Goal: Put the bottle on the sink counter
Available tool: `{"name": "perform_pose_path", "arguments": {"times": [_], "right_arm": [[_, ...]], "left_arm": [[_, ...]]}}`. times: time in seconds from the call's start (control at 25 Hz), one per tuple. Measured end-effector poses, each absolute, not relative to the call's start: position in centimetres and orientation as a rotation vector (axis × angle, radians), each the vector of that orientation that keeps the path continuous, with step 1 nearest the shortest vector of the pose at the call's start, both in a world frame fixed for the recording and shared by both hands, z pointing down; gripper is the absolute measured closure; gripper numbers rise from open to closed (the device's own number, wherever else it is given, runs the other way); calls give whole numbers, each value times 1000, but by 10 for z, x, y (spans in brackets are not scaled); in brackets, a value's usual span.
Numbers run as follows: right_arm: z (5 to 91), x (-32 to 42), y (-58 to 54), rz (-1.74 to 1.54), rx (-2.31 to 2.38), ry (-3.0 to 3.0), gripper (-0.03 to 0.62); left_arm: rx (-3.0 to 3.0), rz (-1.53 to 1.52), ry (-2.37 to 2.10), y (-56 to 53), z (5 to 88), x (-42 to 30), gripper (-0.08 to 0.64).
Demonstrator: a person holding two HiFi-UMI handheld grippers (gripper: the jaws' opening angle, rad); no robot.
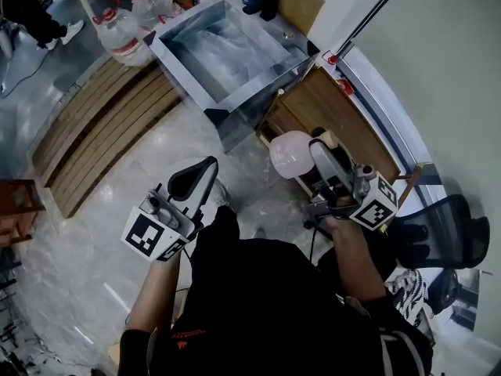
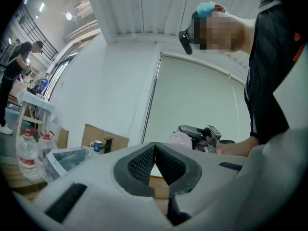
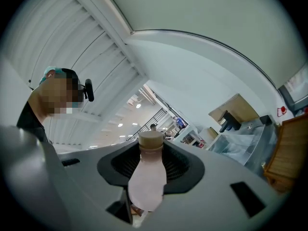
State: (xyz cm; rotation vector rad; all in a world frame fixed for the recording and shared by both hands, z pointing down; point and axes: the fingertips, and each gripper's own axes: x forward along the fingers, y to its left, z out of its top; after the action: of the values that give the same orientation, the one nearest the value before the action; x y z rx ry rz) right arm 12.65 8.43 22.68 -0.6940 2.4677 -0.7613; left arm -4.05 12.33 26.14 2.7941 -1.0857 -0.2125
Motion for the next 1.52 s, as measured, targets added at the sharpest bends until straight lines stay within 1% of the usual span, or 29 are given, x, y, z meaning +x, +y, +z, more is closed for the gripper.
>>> {"name": "perform_pose_path", "arguments": {"times": [0.48,0.72,1.12,1.52], "right_arm": [[247,70,-12,-809,-797,2457,451],[254,56,-47,-811,-861,2440,452],[284,63,-80,-874,-944,2408,451],[328,68,-125,-972,-862,2481,453]], "left_arm": [[2782,-191,-974,22,279,-99,543],[2785,-172,-918,-20,289,-120,543],[2724,-85,-842,-58,316,-116,543],[2673,-57,-954,-87,343,-104,543]]}}
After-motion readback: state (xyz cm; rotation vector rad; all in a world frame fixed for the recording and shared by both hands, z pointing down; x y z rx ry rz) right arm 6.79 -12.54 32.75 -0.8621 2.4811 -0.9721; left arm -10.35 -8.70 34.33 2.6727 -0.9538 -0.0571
